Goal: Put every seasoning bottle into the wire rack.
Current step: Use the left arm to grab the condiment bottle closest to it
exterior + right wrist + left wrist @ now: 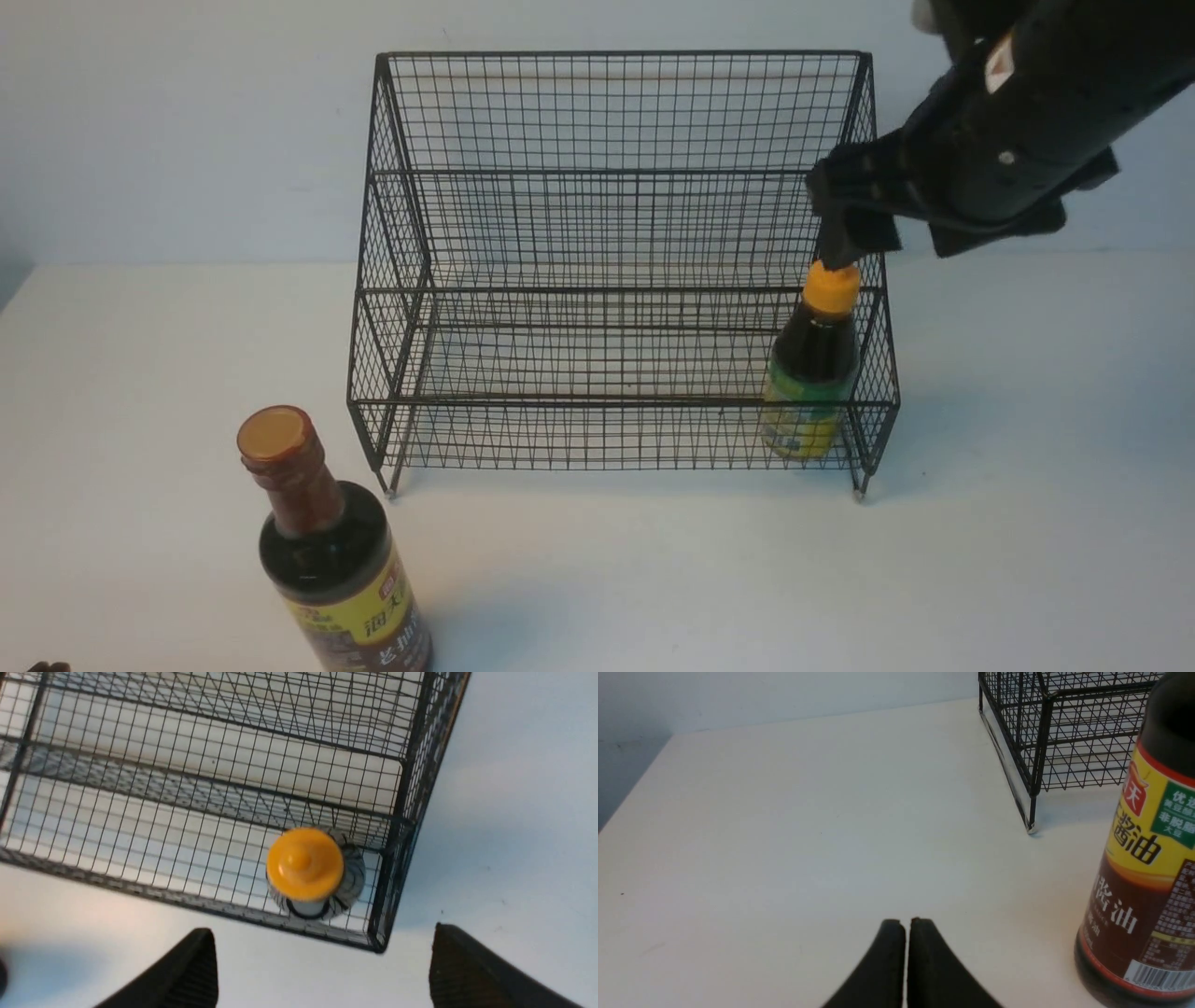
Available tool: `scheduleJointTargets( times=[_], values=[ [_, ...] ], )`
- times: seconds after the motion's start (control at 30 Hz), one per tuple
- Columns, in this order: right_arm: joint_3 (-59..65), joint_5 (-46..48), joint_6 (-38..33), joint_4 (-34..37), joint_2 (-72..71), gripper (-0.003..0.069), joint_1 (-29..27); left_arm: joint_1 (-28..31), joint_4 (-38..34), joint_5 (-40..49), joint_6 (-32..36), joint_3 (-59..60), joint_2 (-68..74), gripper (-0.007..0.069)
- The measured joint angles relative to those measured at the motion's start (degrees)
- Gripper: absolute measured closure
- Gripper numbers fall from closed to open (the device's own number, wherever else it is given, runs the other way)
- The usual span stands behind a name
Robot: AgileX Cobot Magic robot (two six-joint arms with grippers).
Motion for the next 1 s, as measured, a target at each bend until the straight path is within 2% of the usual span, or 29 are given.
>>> scheduleJointTargets(
  times=[0.13, 0.27, 0.3, 0.4, 0.43, 0.47, 0.57, 0.7, 0.77, 0.8, 0.83, 0.9, 0.93, 0.97, 1.0],
  values=[
    [0.3, 1.3, -4.4, 1.0, -5.9, 0.0118, 0.0, 0.0, 0.0, 0.0, 0.0, 0.0, 0.0, 0.0629],
    [2.3, 1.7, -7.1, 3.8, -12.8, 0.0185, 0.0, 0.0, -2.7, -0.1, -2.0, 0.0, 0.0, 0.0629],
    [3.2, 1.7, -7.6, 4.9, -15.1, 0.0210, 0.0, 0.0, -5.0, -0.2, -3.7, 0.0, 0.0, 0.0629],
    [7.3, 2.1, -9.4, 7.6, -22.9, 0.0344, 0.0, 0.0, -22.6, -0.4, -13.7, 0.0, 0.0, 0.0629],
    [8.2, 2.1, -9.8, 7.9, -24.3, 0.0361, 0.0, 0.0, -24.6, -0.4, -15.4, 0.0, 0.0, 0.0629],
    [10.5, 2.5, -10.6, 8.1, -28.0, 0.0437, 0.0, 0.0, -32.3, -0.7, -19.0, 0.0, 0.0, 0.0629],
    [14.2, 3.0, -11.1, 7.9, -33.7, 0.0545, 0.0, 0.0, -42.5, -3.1, -21.1, 0.0, 0.0, 0.0629],
    [16.5, 3.1, -11.1, 7.9, -38.0, 0.0627, -0.1, 0.0, -48.7, -6.5, -20.3, -0.2, 0.0, 0.0629],
    [17.0, 3.3, -11.0, 7.9, -40.2, 0.0659, -0.1, 0.0, -49.9, -5.4, -10.6, -4.5, 0.0, 0.0629],
    [17.1, 3.3, -10.9, 7.9, -40.3, 0.0661, -0.1, 0.0, -49.9, -5.1, -10.6, -5.0, 0.0, 0.0629],
    [17.2, 3.3, -10.5, 7.9, -41.0, 0.0670, -0.1, 0.0, -50.1, -3.4, 0.8, -10.0, 0.0, 0.0629],
    [17.3, 3.3, -9.8, 7.9, -41.1, 0.0671, -0.1, 0.0, -51.5, -1.2, 15.7, -16.5, 0.1, 0.0614],
    [17.3, 3.3, -9.9, 7.9, -41.0, 0.0671, -0.1, 0.0, -53.1, -0.5, 21.8, -19.3, 0.9, 0.0593],
    [17.3, 3.3, -9.9, 7.9, -41.0, 0.0672, -0.1, 0.0, -53.1, -0.5, 23.0, -19.3, 1.0, 0.0589],
    [17.3, 3.3, -9.9, 7.9, -40.9, 0.0673, -0.1, 0.0, -55.7, 0.1, 30.2, -21.6, 2.4, 0.0563]
  ],
)
